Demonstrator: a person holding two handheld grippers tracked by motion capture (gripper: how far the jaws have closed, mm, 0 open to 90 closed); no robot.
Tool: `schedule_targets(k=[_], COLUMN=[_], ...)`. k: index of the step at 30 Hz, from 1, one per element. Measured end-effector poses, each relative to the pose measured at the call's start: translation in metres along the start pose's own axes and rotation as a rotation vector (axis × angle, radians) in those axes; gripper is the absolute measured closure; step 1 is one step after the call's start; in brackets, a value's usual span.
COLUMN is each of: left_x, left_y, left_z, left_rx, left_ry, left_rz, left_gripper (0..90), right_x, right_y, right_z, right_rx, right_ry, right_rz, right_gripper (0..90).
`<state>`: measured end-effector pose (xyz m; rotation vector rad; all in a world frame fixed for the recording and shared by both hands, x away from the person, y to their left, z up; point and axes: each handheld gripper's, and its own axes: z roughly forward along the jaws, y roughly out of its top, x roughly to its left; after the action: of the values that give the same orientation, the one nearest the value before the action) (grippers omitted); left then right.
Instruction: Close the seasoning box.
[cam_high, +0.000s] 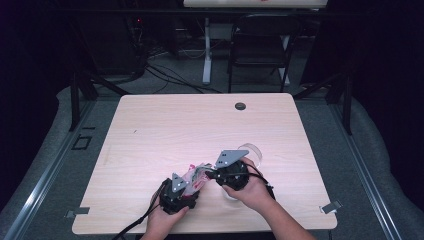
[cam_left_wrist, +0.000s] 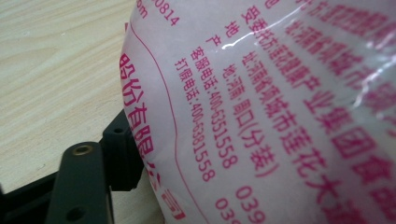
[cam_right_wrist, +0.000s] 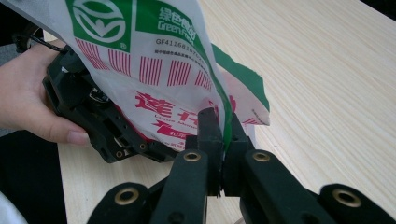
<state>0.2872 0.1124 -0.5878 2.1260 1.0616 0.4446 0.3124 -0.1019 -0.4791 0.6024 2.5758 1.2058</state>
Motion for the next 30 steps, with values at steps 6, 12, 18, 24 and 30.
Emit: schedule_targets(k=[6, 12, 18, 24, 30], left_x=[-0.0005, -0.0023, -0.0036, -0.0034, -0.0026], left_y=[-0.0004, -0.0010, -0.0012, -0.0016, 0.0000], left_z=[-0.0010, -0.0019, -0.0027, -0.0036, -0.0051], left_rx=[-0.005, -0.014, -0.016, -0.028, -0.031], left_ry=[0.012, 0.035, 0.052, 0.052, 0.044], left_rz=[-0.001, 0.008, 0.023, 0.021, 0.019], left_gripper=[37.3, 42.2, 46.4, 50.4, 53.7], right_x=[0.0005, 0.0009, 0.0008, 0.0012, 0.0017], right_y=[0.0001, -0.0002, -0.0010, -0.0013, -0.0016], right_z=[0.0002, 0.0005, 0.0004, 0.0000, -0.0012], right_rx=[-0.001, -0.002, -0.001, -0.003, -0.011], right_ry=[-0.002, -0.003, -0.003, -0.001, -0.001], right_rz=[0.002, 0.002, -0.003, -0.004, -0.002], right_gripper=[89.8, 89.8, 89.8, 89.7, 89.7])
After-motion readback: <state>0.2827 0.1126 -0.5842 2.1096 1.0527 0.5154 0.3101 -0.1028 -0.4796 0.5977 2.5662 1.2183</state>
